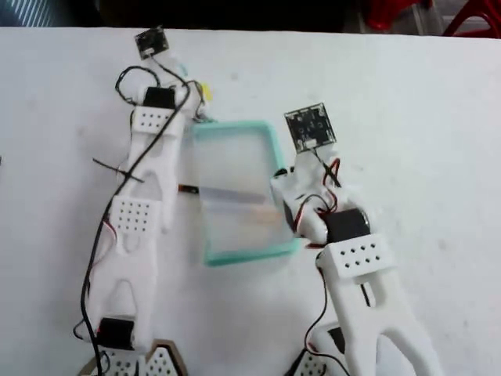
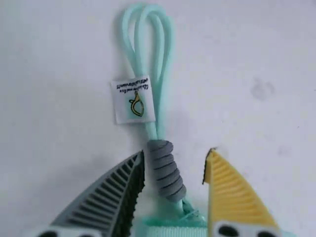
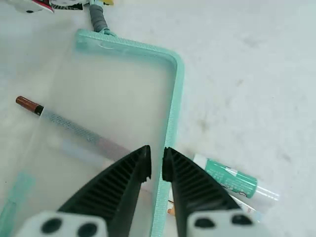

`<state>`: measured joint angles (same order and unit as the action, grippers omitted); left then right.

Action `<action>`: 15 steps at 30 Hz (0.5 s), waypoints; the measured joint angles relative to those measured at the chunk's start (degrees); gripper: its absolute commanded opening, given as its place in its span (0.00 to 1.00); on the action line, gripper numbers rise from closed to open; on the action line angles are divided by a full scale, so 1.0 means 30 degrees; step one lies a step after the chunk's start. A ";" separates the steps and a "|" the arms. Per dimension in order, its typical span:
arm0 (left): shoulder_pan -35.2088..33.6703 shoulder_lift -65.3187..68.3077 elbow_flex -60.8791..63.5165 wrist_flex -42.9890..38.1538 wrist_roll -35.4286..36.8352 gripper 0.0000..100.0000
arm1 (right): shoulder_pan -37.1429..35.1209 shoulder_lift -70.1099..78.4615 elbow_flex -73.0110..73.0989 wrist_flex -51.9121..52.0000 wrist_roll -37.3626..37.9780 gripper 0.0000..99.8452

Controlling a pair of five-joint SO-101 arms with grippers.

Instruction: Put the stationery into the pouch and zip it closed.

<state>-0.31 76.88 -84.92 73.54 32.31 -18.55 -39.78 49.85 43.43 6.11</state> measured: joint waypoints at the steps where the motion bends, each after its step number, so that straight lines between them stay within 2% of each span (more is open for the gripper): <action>1: 0.0000 0.0000 -0.0029 0.0176 0.0205 0.22 | 0.0000 0.0000 0.0000 0.0000 0.0000 0.05; 6: 0.0000 0.0000 -0.0029 0.0586 0.0821 0.21 | 0.0000 0.0000 0.0000 0.0000 0.0000 0.05; 8: 0.0000 0.0000 0.0029 0.0586 0.0850 0.18 | 0.0000 0.0000 0.0000 0.0000 0.0000 0.05; 15: 0.0059 -0.0029 0.2081 0.0498 0.0879 0.14 | 0.0000 0.0000 0.0000 0.0000 0.0000 0.05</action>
<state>-0.13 76.79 -78.68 75.03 34.95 -18.55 -39.78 49.85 43.43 6.11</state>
